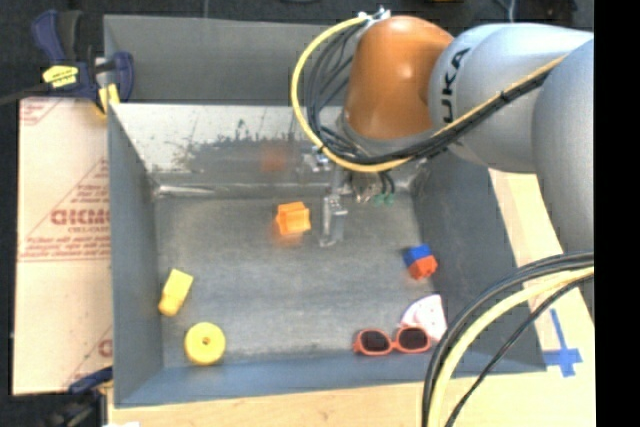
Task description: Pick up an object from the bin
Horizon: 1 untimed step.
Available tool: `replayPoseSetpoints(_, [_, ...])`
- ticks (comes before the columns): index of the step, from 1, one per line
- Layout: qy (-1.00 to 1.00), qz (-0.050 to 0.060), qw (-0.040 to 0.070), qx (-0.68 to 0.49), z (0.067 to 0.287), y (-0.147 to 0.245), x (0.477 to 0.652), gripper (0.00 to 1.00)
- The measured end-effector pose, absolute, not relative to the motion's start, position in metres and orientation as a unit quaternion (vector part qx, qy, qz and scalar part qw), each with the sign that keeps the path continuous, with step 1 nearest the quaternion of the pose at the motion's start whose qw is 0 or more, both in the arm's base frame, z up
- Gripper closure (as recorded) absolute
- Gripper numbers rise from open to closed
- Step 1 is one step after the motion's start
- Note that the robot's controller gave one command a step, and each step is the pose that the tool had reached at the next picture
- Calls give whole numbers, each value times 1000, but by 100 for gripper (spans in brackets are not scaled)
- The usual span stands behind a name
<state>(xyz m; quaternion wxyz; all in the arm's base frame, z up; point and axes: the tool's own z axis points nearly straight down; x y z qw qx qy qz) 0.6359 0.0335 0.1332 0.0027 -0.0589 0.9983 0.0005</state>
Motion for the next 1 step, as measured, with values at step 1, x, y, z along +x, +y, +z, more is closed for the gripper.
replayPoseSetpoints(1, [994, -1, 1, -111, 137, 39, 634, 0])
